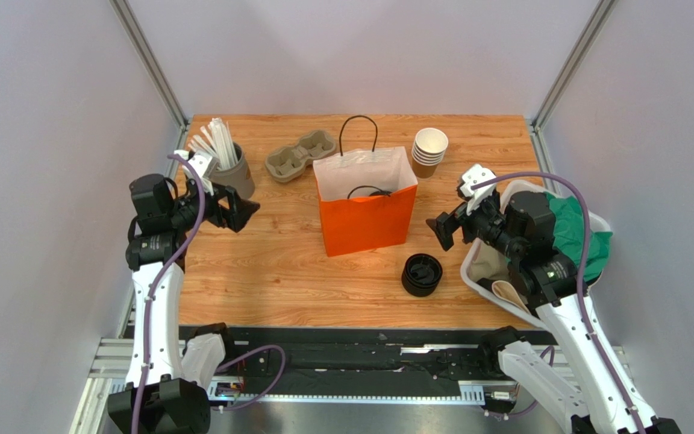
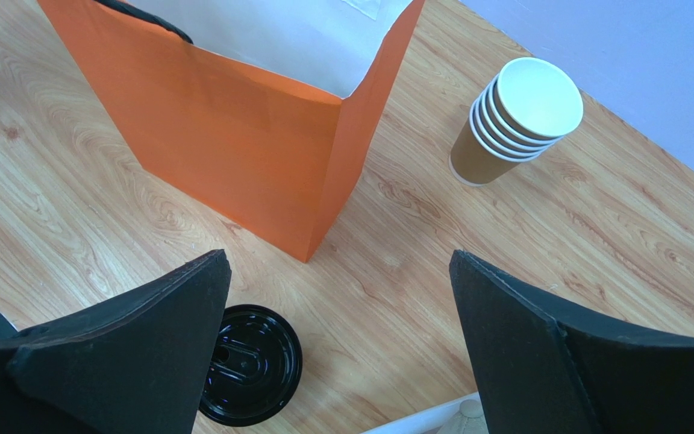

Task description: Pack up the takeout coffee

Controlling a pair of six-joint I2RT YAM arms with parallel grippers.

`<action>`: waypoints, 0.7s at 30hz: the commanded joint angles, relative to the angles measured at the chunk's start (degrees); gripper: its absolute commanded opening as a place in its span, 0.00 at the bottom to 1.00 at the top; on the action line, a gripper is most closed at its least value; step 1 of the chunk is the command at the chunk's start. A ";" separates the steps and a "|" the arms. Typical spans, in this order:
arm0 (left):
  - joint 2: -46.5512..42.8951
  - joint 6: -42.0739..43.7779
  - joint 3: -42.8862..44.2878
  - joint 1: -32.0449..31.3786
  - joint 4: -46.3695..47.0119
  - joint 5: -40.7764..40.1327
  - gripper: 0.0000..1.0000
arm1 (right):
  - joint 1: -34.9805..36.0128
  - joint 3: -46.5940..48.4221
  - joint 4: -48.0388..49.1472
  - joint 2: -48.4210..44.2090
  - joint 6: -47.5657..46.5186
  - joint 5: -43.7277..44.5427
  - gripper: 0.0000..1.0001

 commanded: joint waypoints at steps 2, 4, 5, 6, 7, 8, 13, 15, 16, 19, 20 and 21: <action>-3.42 0.58 0.92 0.48 2.99 0.59 0.97 | -0.22 2.06 3.90 -2.55 2.58 3.95 0.99; -3.43 0.93 2.93 0.48 1.93 0.24 0.97 | -0.22 2.94 4.34 -3.51 2.49 6.06 0.99; -3.69 1.28 3.81 0.48 0.71 -0.11 0.97 | -0.22 3.46 4.78 -3.61 2.49 6.94 0.99; -3.78 2.24 6.08 0.48 -0.09 -0.98 0.97 | -0.13 4.25 4.78 -3.52 2.40 8.78 0.99; -3.78 2.51 7.50 0.48 -0.88 -1.77 0.97 | -0.13 5.30 4.61 -3.00 2.23 9.75 0.99; -3.87 2.69 9.08 0.57 -2.71 -2.74 0.97 | -0.13 7.32 4.08 -2.73 1.96 10.63 0.99; -3.52 4.53 21.30 0.57 -10.45 -9.59 0.98 | -0.04 15.41 2.50 0.08 1.96 17.57 0.99; -3.61 4.27 25.24 0.57 -12.39 -13.88 0.98 | 0.04 17.88 2.58 0.35 2.31 20.21 0.99; -3.87 4.53 26.22 0.57 -14.57 -14.69 0.98 | 0.13 18.58 2.59 0.35 3.01 20.57 0.99; -3.95 4.01 27.73 0.57 -17.49 -16.28 0.98 | 0.04 20.26 1.36 0.43 3.98 19.52 0.99; -4.30 3.83 27.03 0.65 -17.58 -16.19 0.98 | 0.04 20.34 1.36 0.26 4.07 18.73 0.99; -4.48 3.74 26.59 0.57 -17.67 -16.19 0.98 | 0.04 20.17 1.36 -0.26 4.25 18.73 0.99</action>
